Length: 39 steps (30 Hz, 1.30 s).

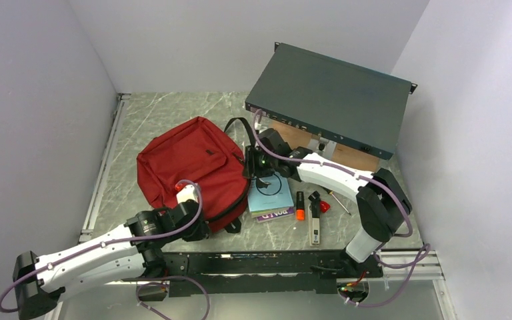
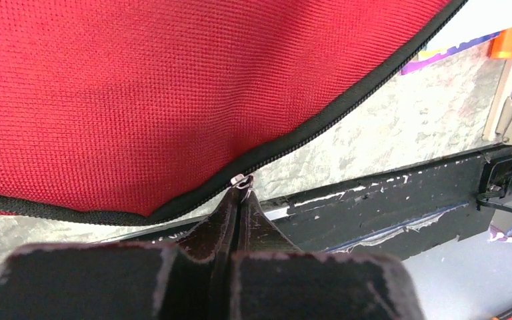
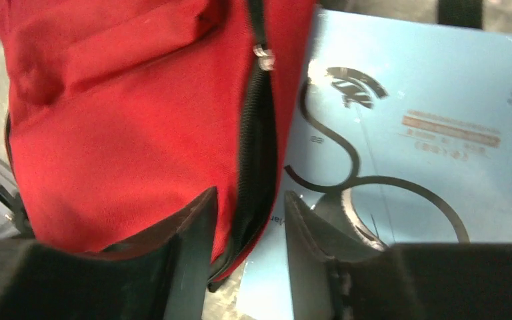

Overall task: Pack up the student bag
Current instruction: Unzip the student bag at the center of the board.

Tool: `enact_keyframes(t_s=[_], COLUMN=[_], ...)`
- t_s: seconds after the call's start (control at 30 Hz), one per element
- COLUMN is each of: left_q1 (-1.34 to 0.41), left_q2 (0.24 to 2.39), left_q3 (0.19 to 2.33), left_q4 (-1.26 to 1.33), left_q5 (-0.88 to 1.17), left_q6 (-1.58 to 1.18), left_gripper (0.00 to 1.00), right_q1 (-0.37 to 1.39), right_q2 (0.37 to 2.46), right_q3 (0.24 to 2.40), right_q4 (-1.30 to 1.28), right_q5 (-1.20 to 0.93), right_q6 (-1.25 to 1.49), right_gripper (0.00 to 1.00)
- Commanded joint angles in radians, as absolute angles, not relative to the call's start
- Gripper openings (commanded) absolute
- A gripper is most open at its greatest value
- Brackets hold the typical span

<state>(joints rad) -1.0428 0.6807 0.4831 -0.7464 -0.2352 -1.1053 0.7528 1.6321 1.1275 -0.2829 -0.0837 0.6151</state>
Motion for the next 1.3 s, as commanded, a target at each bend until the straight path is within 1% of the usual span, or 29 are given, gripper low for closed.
enact_keyframes(t_s=[0.0, 0.03, 0.1, 0.13, 0.17, 0.23, 0.27, 0.33, 0.47, 0.5, 0.57, 0.67, 0.77, 1.03, 1.07, 1.13, 1.23, 1.27], left_q1=[-1.040, -1.039, -1.039, -1.040, -1.039, -1.039, -1.039, -1.039, -1.039, -1.039, -1.039, -1.039, -1.039, -1.039, -1.039, -1.039, -1.039, -1.039], left_q2=[0.693, 0.702, 0.719, 0.725, 0.728, 0.724, 0.719, 0.702, 0.670, 0.663, 0.653, 0.636, 0.628, 0.617, 0.619, 0.626, 0.650, 0.663], left_q3=[0.537, 0.549, 0.575, 0.585, 0.593, 0.596, 0.592, 0.579, 0.547, 0.542, 0.535, 0.534, 0.541, 0.540, 0.537, 0.533, 0.533, 0.536], left_q4=[-0.713, -0.691, -0.674, -0.670, -0.669, -0.679, -0.682, -0.680, -0.653, -0.649, -0.638, -0.629, -0.641, -0.627, -0.620, -0.606, -0.602, -0.608], left_q5=[-0.212, -0.203, -0.182, -0.176, -0.173, -0.181, -0.186, -0.186, -0.174, -0.173, -0.167, -0.160, -0.163, -0.141, -0.135, -0.125, -0.128, -0.135], left_q6=[-1.032, -1.010, -0.978, -0.966, -0.957, -0.952, -0.955, -0.956, -0.961, -0.964, -0.970, -0.971, -0.969, -0.959, -0.957, -0.953, -0.944, -0.943], left_gripper=[0.00, 0.00, 0.00, 0.00, 0.00, 0.00, 0.00, 0.00, 0.00, 0.00, 0.00, 0.00, 0.00, 0.00, 0.00, 0.00, 0.00, 0.00], right_q1=[0.836, 0.862, 0.945, 0.994, 1.038, 1.067, 1.067, 1.073, 1.098, 1.105, 1.109, 1.115, 1.120, 1.124, 1.125, 1.122, 1.118, 1.114], right_q2=[1.553, 1.533, 1.486, 1.463, 1.440, 1.403, 1.385, 1.346, 1.300, 1.292, 1.298, 1.329, 1.359, 1.469, 1.484, 1.506, 1.519, 1.517], right_q3=[1.153, 1.132, 1.096, 1.082, 1.069, 1.032, 0.996, 0.933, 0.804, 0.775, 0.740, 0.741, 0.739, 0.760, 0.769, 0.783, 0.799, 0.794], right_q4=[-0.230, -0.225, -0.213, -0.209, -0.205, -0.175, -0.152, -0.075, 0.061, 0.090, 0.125, 0.108, 0.130, 0.205, 0.209, 0.227, 0.212, 0.211], right_q5=[-0.097, -0.086, -0.036, 0.018, 0.063, 0.070, 0.072, 0.069, 0.108, 0.126, 0.143, 0.160, 0.162, 0.153, 0.156, 0.155, 0.189, 0.201], right_q6=[0.507, 0.533, 0.535, 0.520, 0.511, 0.564, 0.637, 0.834, 1.165, 1.220, 1.306, 1.385, 1.424, 1.503, 1.505, 1.502, 1.482, 1.478], right_gripper=[0.50, 0.54, 0.58, 0.61, 0.63, 0.65, 0.65, 0.72, 0.72, 0.71, 0.65, 0.62, 0.57, 0.53, 0.50, 0.36, 0.24, 0.16])
